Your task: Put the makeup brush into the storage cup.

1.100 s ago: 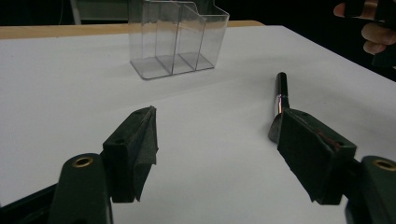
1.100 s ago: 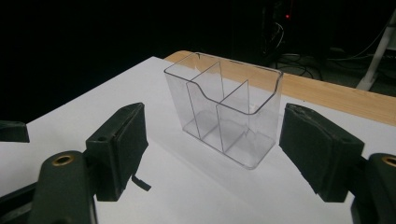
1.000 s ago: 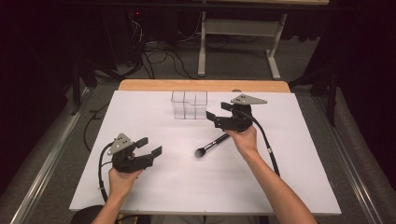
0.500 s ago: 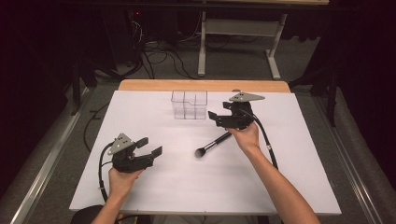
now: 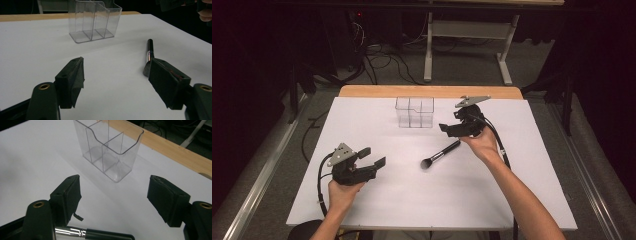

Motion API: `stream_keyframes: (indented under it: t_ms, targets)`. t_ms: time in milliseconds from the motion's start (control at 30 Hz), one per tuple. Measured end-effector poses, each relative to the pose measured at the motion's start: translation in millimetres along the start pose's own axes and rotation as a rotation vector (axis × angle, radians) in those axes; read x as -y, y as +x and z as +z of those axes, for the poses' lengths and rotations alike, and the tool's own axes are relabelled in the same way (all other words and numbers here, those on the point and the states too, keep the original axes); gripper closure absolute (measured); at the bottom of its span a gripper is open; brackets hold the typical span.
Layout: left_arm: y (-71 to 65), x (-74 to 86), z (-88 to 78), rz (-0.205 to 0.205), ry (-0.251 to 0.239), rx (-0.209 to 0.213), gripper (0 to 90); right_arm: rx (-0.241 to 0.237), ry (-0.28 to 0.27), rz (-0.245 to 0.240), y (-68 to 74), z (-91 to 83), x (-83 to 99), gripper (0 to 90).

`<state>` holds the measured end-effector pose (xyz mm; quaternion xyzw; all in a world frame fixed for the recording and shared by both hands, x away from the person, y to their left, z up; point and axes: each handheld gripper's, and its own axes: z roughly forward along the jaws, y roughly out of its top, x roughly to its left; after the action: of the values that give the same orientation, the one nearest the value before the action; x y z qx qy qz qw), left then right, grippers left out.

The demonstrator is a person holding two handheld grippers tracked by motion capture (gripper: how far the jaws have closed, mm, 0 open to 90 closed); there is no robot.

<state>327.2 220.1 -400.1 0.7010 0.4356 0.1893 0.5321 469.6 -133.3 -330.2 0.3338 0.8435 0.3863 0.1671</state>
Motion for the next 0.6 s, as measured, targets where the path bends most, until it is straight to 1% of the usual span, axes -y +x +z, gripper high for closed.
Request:
stream_keyframes:
  t_ms: [33, 133, 167, 200, 233, 267, 300, 367, 433, 467, 500, 533, 600]
  targets:
    - [0.0, 0.0, 0.0, 0.0, 0.0, 0.0, 29.1, 0.0, 0.0, 0.0, 0.0, 0.0, 0.0, 28.6]
    - [0.3, -0.2, -0.2, -0.001, -0.002, 0.001, 29.1, -0.003, 0.067, -0.032, 1.7, 1.9, -3.1, 28.6]
    - [0.3, -0.2, 0.1, 0.0, -0.001, 0.0, 29.1, -0.006, 0.074, -0.045, 1.6, 2.6, -3.9, 28.6]
    - [0.1, -0.1, 0.2, 0.0, 0.001, 0.001, 29.1, -0.006, 0.104, -0.049, 3.0, 3.6, -5.9, 28.6]
    - [0.1, -0.1, 0.2, 0.0, 0.001, 0.001, 29.1, -0.006, 0.104, -0.049, 3.0, 3.6, -5.9, 28.6]
    - [-0.1, -0.1, -0.1, 0.0, 0.0, 0.001, 29.1, -0.01, 0.112, -0.067, 2.7, 4.4, -7.0, 28.6]
    - [-0.2, -0.1, -0.4, 0.0, -0.001, 0.001, 29.1, -0.01, 0.12, -0.073, 3.1, 4.9, -8.0, 28.6]
    - [-0.2, -0.1, -0.7, 0.001, -0.001, 0.001, 29.1, -0.016, 0.138, -0.073, 4.3, 6.3, -9.9, 28.6]
    - [0.1, -0.1, -1.0, 0.001, -0.001, 0.001, 29.1, -0.02, 0.143, -0.079, 4.2, 6.7, -10.3, 28.6]
    - [0.3, -0.1, -1.1, -0.001, -0.002, 0.002, 29.1, -0.021, 0.157, -0.076, 4.6, 6.9, -10.5, 28.6]
    - [0.4, -0.2, -1.0, -0.002, -0.003, 0.002, 29.1, -0.025, 0.164, -0.085, 4.3, 7.4, -10.7, 28.6]
    - [0.5, -0.1, 0.2, -0.002, 0.0, 0.003, 29.1, -0.031, 0.191, -0.096, 3.6, 9.0, -11.2, 28.6]
    - [0.4, -0.1, 0.6, 0.001, 0.004, 0.004, 29.1, -0.03, 0.202, -0.097, 3.7, 9.5, -11.6, 28.7]
